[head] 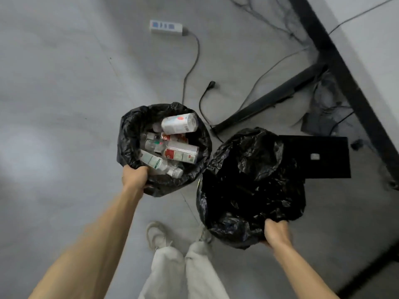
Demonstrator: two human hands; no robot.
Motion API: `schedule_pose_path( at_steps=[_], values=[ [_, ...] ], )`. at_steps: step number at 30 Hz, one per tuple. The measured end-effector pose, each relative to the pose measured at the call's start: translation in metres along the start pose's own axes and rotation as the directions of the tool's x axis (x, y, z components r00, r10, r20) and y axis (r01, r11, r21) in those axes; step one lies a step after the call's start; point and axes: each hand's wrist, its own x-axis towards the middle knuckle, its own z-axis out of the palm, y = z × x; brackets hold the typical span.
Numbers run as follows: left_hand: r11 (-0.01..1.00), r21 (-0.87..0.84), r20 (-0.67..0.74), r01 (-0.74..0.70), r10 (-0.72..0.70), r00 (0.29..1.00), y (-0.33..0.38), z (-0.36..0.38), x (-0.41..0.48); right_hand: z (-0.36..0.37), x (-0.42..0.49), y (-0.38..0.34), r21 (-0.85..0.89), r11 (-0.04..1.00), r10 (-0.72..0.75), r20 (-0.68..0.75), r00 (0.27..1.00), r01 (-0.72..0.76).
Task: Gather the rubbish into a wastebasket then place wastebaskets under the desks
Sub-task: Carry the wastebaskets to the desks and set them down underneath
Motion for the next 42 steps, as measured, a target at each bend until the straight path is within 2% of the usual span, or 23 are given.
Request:
schedule_pose_path(
  at_steps=[4, 6, 8, 12, 16, 18, 21, 23, 24, 27, 30, 32, 33, 34, 36, 38, 39, 42],
  values=[
    [0.996, -0.091, -0.022, -0.012, 0.01, 1.0, -0.006, 0.038, 0.022, 0.027, 0.035, 0.003, 0.024, 0.999, 0.029, -0.081, 0.996, -0.028],
    [0.989, -0.146, 0.089, 0.002, 0.011, 0.996, -0.005, 0.053, 0.017, 0.029, 0.039, 0.002, 0.027, 0.999, 0.025, -0.099, 0.995, -0.023],
    [0.993, -0.12, 0.147, -0.009, 0.027, 0.989, -0.005, 0.074, 0.015, 0.03, 0.047, 0.002, 0.021, 0.999, 0.037, -0.12, 0.992, -0.034],
    [1.0, 0.006, 0.226, -0.027, 0.024, 0.974, 0.002, 0.094, -0.006, 0.024, 0.043, -0.004, -0.002, 0.999, 0.043, -0.128, 0.991, -0.044],
    [0.981, 0.193, 0.356, -0.017, -0.054, 0.933, 0.01, 0.082, -0.048, 0.004, 0.011, -0.011, -0.031, 0.999, 0.033, -0.124, 0.992, -0.037],
    [0.935, 0.35, 0.395, -0.057, -0.093, 0.914, 0.012, 0.06, -0.083, -0.013, -0.022, -0.014, -0.045, 0.998, 0.028, -0.106, 0.994, -0.033],
    [0.786, 0.573, 0.475, -0.231, -0.089, 0.875, 0.021, 0.023, -0.145, -0.041, -0.077, -0.014, -0.078, 0.997, -0.001, -0.1, 0.995, -0.007],
    [0.737, 0.602, 0.516, -0.305, -0.068, 0.854, 0.038, -0.007, -0.194, -0.068, -0.124, -0.018, -0.099, 0.995, -0.03, -0.083, 0.996, 0.022],
    [0.744, 0.59, 0.522, -0.313, -0.056, 0.851, 0.05, -0.024, -0.216, -0.082, -0.148, -0.023, -0.122, 0.991, -0.057, -0.071, 0.996, 0.048],
    [0.811, 0.502, 0.49, -0.3, 0.019, 0.872, 0.095, -0.079, -0.28, -0.122, -0.222, -0.045, -0.172, 0.974, -0.156, -0.036, 0.987, 0.148],
    [0.752, 0.495, 0.447, -0.435, 0.209, 0.87, 0.132, -0.138, -0.327, -0.147, -0.286, -0.07, -0.166, 0.932, -0.324, 0.019, 0.946, 0.322],
    [0.682, 0.535, 0.357, -0.498, 0.352, 0.865, 0.148, -0.182, -0.345, -0.158, -0.324, -0.089, -0.161, 0.888, -0.428, 0.053, 0.902, 0.431],
    [0.686, 0.533, 0.291, -0.494, 0.4, 0.869, 0.153, -0.205, -0.351, -0.162, -0.343, -0.098, -0.154, 0.867, -0.469, 0.068, 0.881, 0.473],
    [0.732, 0.492, 0.221, -0.472, 0.42, 0.88, 0.157, -0.23, -0.356, -0.165, -0.362, -0.106, -0.141, 0.846, -0.509, 0.078, 0.857, 0.515],
    [0.858, 0.299, 0.11, -0.417, 0.403, 0.908, 0.167, -0.278, -0.365, -0.167, -0.397, -0.126, -0.112, 0.8, -0.584, 0.084, 0.807, 0.59],
    [0.922, 0.113, 0.043, -0.371, 0.368, 0.929, 0.175, -0.322, -0.372, -0.165, -0.424, -0.149, -0.083, 0.75, -0.649, 0.098, 0.754, 0.656],
    [0.929, 0.088, 0.017, -0.36, 0.359, 0.933, 0.179, -0.342, -0.374, -0.161, -0.439, -0.161, -0.066, 0.722, -0.681, 0.11, 0.724, 0.689],
    [0.904, 0.19, -0.029, -0.384, 0.396, 0.918, 0.197, -0.393, -0.367, -0.148, -0.481, -0.202, -0.049, 0.613, -0.775, 0.159, 0.612, 0.789]
  ],
)
